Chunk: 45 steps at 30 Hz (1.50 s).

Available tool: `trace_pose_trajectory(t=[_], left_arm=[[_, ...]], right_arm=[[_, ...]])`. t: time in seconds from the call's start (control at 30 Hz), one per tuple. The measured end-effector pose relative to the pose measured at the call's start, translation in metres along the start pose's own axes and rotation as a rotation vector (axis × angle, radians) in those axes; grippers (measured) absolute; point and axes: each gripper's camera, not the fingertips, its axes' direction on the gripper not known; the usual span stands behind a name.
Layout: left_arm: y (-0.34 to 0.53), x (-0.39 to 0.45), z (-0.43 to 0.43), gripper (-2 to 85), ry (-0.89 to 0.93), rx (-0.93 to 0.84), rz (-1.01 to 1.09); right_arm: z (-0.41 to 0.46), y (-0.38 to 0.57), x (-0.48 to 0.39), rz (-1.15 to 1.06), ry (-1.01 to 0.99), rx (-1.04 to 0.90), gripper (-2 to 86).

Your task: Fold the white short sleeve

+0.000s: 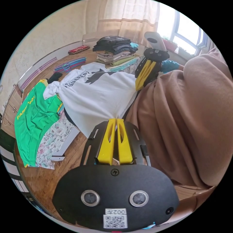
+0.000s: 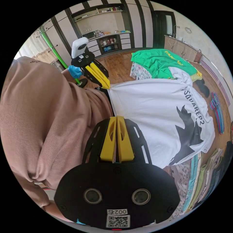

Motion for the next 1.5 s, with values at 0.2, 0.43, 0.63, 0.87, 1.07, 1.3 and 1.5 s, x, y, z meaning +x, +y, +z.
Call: trace_pose_trajectory(t=[0.2,0.43,0.63,0.87,1.07,1.3,1.5], left_arm=[[0.003,-0.003,0.005,-0.8,-0.003,-0.024,-0.026],[0.033,-0.018,-0.005,1.9,-0.064,-0.048,-0.13],[0.064,-0.033,-0.003,2.5,-0.094,-0.066,-0.234],[0.08,-0.044,0.01,2.3,-0.099,-0.056,-0.309],[0.089,-0.047,0.011,1.1,-0.088,-0.028,-0.347],[0.102,-0.048,0.007,0.6,-0.087,0.005,-0.402],[0.105,-0.045,0.001,0.4,-0.097,0.004,-0.409]], right_arm=[[0.011,0.007,-0.003,-0.016,0.02,-0.056,-0.6],[-0.017,0.042,0.006,0.056,0.086,-0.049,4.2],[-0.047,0.088,0.01,0.167,0.198,-0.047,7.4],[-0.067,0.138,0.012,0.257,0.268,-0.07,8.0],[-0.079,0.18,0.015,0.316,0.332,-0.079,6.7],[-0.073,0.237,0.03,0.438,0.387,-0.096,6.1],[-0.068,0.284,0.043,0.588,0.351,0.011,5.9]])
